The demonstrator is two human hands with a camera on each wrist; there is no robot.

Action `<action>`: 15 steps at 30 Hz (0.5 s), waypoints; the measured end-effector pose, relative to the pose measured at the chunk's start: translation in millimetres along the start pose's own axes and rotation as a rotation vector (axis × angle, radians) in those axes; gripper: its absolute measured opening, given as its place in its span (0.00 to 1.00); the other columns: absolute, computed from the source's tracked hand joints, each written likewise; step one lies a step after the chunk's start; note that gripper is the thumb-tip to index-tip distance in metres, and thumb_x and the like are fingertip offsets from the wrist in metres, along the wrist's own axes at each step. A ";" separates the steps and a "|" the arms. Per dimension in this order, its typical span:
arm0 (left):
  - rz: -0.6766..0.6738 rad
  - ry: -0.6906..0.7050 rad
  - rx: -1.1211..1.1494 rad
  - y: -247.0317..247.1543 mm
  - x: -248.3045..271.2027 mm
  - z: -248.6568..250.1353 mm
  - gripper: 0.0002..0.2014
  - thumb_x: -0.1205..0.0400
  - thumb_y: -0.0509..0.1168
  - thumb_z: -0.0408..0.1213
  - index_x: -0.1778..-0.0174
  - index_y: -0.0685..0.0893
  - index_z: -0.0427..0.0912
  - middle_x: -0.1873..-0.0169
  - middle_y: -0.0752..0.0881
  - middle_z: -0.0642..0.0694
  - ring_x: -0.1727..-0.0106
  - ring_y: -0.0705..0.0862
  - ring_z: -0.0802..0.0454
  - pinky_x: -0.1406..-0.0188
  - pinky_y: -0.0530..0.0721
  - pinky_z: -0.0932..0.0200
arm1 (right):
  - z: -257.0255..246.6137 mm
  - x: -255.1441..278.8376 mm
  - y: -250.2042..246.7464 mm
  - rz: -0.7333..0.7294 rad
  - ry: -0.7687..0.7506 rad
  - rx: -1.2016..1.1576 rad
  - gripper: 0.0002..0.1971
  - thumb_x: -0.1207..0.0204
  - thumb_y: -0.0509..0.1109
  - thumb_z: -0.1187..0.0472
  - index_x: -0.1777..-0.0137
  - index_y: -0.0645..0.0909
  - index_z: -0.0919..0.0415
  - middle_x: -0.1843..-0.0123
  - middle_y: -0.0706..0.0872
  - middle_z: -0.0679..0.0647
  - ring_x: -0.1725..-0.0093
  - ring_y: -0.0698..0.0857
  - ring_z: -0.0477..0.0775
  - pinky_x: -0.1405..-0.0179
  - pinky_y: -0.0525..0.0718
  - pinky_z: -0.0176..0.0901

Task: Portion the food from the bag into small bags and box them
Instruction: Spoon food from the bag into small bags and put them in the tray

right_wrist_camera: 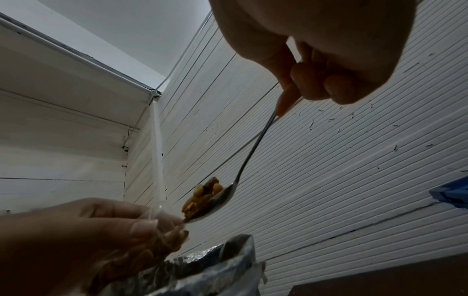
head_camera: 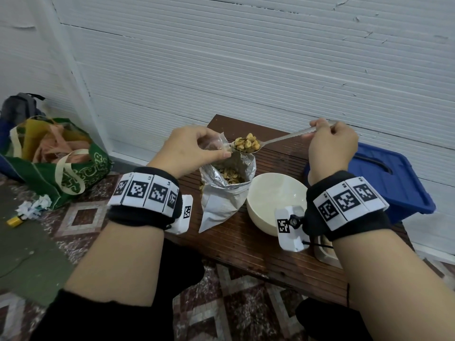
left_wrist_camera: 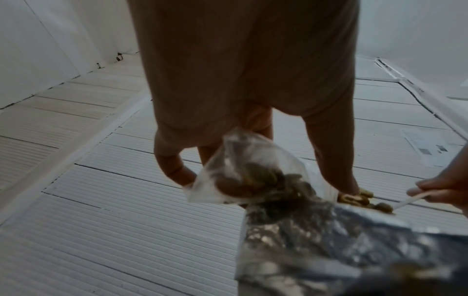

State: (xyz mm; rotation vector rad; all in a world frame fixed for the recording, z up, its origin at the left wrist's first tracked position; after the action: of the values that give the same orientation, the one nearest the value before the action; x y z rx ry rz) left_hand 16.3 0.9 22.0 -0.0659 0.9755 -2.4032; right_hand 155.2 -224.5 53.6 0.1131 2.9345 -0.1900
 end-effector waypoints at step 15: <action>-0.060 -0.010 -0.070 16.1 -4.6 4.4 0.20 0.37 0.78 0.60 0.52 0.82 0.63 0.53 0.85 0.62 0.41 0.81 0.55 0.30 0.72 0.41 | -1.2 4.8 33.6 -0.173 -0.026 0.103 0.14 0.16 0.60 0.60 0.55 0.86 0.64 0.70 0.82 0.40 0.69 0.79 0.30 0.70 0.72 0.18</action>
State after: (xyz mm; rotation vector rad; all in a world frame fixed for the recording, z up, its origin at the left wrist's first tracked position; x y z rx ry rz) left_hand 28.8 -9.1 15.3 -0.1346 1.0669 -2.4203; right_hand 153.3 -190.8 49.8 -0.1272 2.9072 -0.3663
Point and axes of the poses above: each hand's wrist, its own x-axis away from the middle knuckle, its own y-axis out of the palm, z = x × y, the point moved 8 cm from there along -x, towards the middle knuckle
